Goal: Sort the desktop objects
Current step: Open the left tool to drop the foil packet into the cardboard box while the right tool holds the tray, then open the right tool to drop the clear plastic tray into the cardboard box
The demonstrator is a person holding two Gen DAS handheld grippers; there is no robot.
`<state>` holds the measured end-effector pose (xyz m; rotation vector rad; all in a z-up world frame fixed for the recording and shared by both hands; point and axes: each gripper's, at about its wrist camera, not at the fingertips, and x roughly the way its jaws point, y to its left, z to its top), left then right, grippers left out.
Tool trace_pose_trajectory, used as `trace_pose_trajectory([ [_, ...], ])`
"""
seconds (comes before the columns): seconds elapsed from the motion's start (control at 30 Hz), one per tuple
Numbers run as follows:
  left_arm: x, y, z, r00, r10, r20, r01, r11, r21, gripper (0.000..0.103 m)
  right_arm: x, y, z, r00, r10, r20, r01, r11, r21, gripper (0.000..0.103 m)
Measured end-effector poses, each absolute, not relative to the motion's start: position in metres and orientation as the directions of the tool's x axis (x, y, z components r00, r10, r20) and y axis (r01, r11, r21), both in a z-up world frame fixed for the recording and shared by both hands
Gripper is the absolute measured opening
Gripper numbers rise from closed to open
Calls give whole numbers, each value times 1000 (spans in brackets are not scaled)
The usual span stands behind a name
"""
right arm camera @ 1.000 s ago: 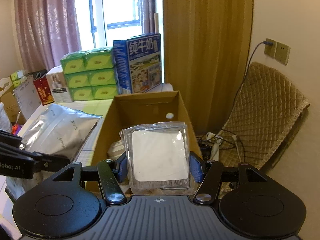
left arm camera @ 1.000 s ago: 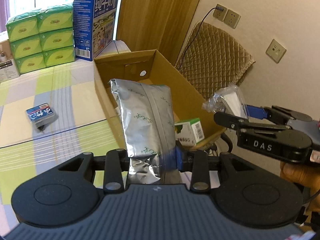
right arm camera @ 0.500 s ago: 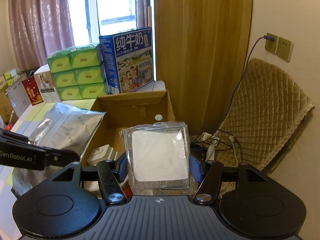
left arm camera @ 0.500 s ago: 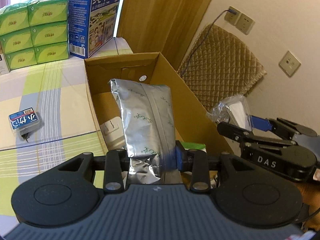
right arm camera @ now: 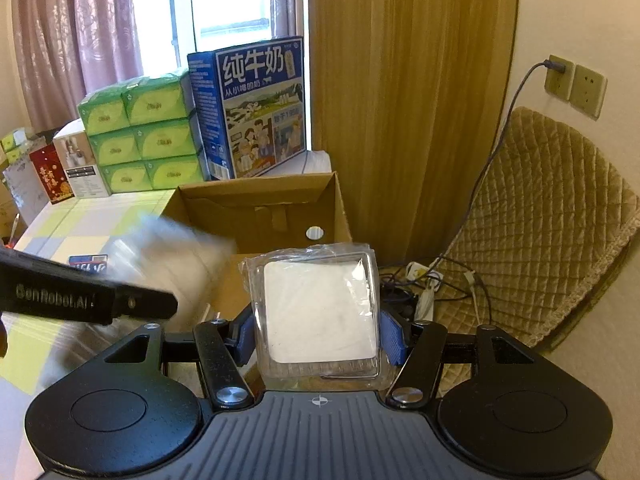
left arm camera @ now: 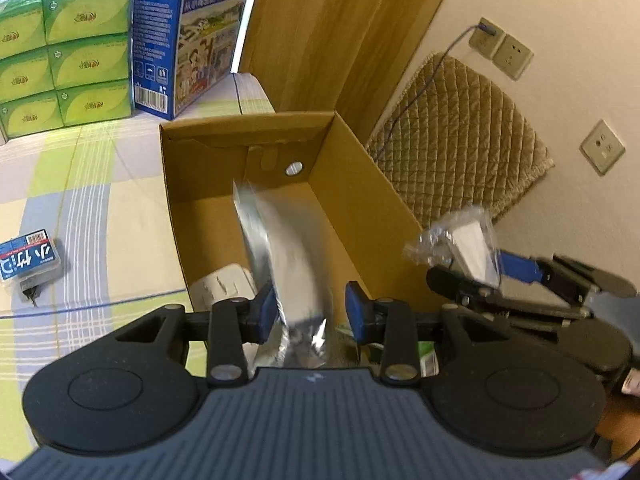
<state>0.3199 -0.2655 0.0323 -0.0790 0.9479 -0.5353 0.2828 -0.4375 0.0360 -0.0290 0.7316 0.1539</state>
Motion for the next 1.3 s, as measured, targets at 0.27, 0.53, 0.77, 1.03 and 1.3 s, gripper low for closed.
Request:
trace_pose_trajectory([
  [0.27, 313, -247, 41, 508, -458, -730, 395, 876, -276, 32, 283, -438, 31, 723, 132, -678, -150, 988, 32, 58],
  [0.53, 304, -232, 43, 519, -444, -730, 381, 885, -267, 34, 281, -427, 29, 715, 149, -683, -162, 986, 45, 58],
  [0.77, 301, -222, 46, 528, -445, -724, 377, 886, -270, 36, 286, -417, 31, 713, 164, -681, -173, 983, 56, 58],
  [1.03, 298, -210, 46, 549, -426, -720, 363, 897, -254, 48, 293, -417, 39, 745, 205, -634, -161, 979, 128, 86],
  [1.3, 284, -187, 48, 566, -401, -720, 335, 910, -243, 61, 268, -418, 45, 750, 191, -634, -147, 982, 121, 86],
])
